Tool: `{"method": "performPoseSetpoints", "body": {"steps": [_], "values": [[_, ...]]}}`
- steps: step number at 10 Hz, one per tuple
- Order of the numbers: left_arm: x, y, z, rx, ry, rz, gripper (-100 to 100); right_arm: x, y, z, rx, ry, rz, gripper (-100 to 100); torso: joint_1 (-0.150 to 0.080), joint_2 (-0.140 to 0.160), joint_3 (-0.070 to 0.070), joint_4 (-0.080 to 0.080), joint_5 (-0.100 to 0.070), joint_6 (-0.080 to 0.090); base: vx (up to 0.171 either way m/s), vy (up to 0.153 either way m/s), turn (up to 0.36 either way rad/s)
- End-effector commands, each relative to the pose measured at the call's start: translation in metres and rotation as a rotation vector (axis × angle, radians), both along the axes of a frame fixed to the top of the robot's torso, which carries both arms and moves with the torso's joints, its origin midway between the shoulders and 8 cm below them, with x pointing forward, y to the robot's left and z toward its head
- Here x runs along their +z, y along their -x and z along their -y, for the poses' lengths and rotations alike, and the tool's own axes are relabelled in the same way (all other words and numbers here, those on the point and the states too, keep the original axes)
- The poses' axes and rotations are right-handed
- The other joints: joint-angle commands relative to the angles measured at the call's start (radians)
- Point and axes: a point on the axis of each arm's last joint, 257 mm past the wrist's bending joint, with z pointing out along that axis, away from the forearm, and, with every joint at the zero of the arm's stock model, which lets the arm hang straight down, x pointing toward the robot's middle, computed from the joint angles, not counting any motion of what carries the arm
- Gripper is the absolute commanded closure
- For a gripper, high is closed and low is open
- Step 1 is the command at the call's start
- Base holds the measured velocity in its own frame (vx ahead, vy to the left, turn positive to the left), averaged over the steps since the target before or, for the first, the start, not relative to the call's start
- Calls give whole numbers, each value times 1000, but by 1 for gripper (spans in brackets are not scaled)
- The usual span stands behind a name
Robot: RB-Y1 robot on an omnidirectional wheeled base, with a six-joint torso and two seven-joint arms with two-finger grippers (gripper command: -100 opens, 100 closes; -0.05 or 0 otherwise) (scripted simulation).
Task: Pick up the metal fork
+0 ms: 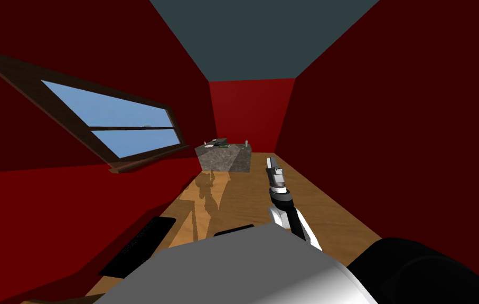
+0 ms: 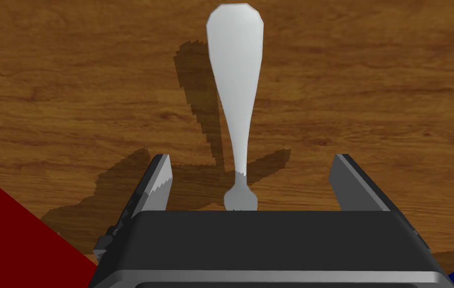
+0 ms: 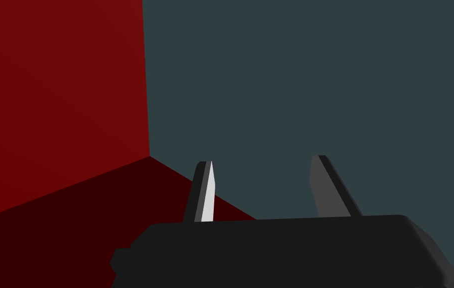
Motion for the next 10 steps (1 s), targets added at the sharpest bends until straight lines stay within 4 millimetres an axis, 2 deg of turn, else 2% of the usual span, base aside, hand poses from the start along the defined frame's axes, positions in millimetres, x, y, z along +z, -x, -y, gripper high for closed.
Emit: {"method": "performPoseSetpoints", "body": {"steps": [1,2,3,4,10], "values": [[-6,0,4,-11,6,-14,-100,0,0,0,0,0,0,0,0,0,0,0,0,0,57,97,0],[-4,-1,2,-6,4,-8,-100,0,0,0,0,0,0,0,0,0,0,0,0,0,24,40,-7],[-4,-1,2,-7,4,-9,0,0,0,0,0,0,0,0,-4,2,1,0,-1,0,5,8,-2],[-12,-7,3,19,4,-9,-100,0,0,0,0,0,0,0,-6,4,2,1,-1,0,-67,-1,-197],[-29,-23,6,80,6,-7,-100,0,0,0,0,0,0,0,-8,13,8,3,-2,0,-97,-16,-122]]}}
